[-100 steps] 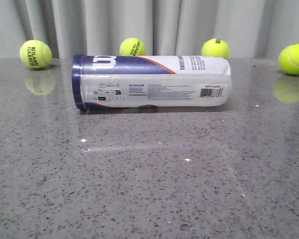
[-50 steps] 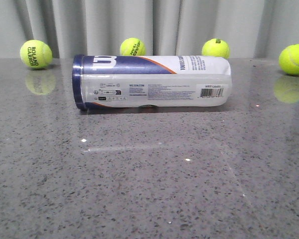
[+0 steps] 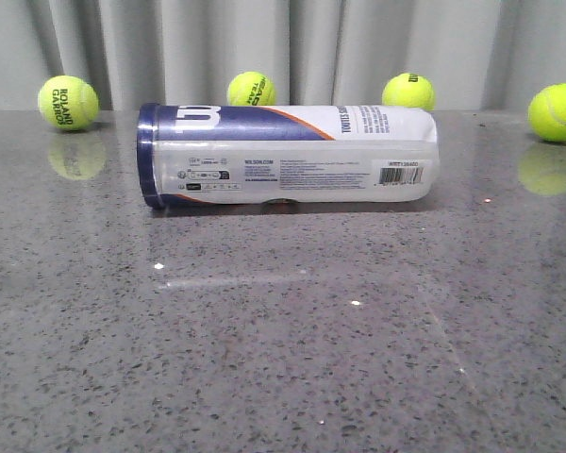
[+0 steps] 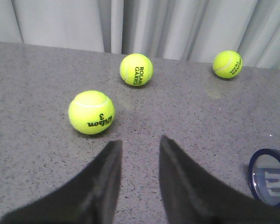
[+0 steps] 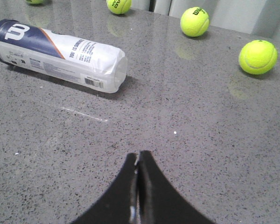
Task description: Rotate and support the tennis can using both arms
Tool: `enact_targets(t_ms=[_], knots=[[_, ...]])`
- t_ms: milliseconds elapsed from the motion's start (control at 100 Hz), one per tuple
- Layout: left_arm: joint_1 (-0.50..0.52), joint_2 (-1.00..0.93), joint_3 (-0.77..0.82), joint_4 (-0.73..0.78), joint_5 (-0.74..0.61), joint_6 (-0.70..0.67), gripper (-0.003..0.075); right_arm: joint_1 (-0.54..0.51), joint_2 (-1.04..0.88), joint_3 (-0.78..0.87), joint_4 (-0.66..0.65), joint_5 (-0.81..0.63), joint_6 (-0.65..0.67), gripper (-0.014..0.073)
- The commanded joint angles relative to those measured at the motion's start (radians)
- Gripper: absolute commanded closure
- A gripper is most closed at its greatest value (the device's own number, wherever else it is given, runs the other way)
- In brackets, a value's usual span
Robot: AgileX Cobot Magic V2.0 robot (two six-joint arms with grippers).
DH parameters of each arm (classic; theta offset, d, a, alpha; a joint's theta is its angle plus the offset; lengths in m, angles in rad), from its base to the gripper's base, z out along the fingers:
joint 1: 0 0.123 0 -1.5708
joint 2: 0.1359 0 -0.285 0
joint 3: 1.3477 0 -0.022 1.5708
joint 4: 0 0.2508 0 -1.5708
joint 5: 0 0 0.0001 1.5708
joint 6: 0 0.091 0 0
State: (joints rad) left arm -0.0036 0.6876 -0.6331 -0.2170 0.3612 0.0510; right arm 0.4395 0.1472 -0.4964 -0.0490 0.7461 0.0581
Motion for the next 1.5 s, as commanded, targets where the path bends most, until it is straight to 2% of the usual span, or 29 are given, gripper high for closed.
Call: enact_targets(t_ms=[0, 70, 250, 360, 530, 770, 880, 1140, 1290, 1490], knots=[[-0.015, 0.052, -0.052, -0.087, -0.046, 0.0, 0.0269, -0.005, 0.011, -0.024, -0.014, -0.078, -0.001, 0.0661], [-0.034, 0.107, -0.072, -0.152, -0.016, 0.002, 0.0188, -0.005, 0.011, -0.024, -0.014, -0.078, -0.001, 0.0661], [-0.073, 0.24, -0.145, -0.259, 0.083, 0.04, 0.0188, -0.005, 0.011, -0.024, -0.014, -0.078, -0.001, 0.0661], [-0.079, 0.318, -0.196, -0.405, 0.163, 0.194, 0.0188, -0.005, 0.011, -0.024, -0.014, -0.078, -0.001, 0.0661], [-0.069, 0.426, -0.253, -0.712, 0.254, 0.441, 0.0188, -0.005, 0.011, -0.024, -0.014, -0.078, -0.001, 0.0661], [0.036, 0.594, -0.279, -1.064, 0.507, 0.686, 0.0188, -0.005, 0.011, -0.024, -0.014, -0.078, -0.001, 0.0661], [0.071, 0.672, -0.29, -1.105, 0.602, 0.735, 0.0188, -0.005, 0.011, -0.024, -0.014, -0.078, -0.001, 0.0661], [0.07, 0.858, -0.363, -1.192, 0.803, 0.809, 0.0188, -0.005, 0.011, -0.024, -0.014, -0.078, -0.001, 0.0661], [0.068, 0.928, -0.391, -1.22, 0.868, 0.811, 0.0188, -0.005, 0.011, -0.024, -0.014, -0.078, -0.001, 0.0661], [0.014, 0.978, -0.392, -1.265, 0.877, 0.858, 0.0188, -0.005, 0.011, -0.024, -0.014, -0.078, -0.001, 0.0661]])
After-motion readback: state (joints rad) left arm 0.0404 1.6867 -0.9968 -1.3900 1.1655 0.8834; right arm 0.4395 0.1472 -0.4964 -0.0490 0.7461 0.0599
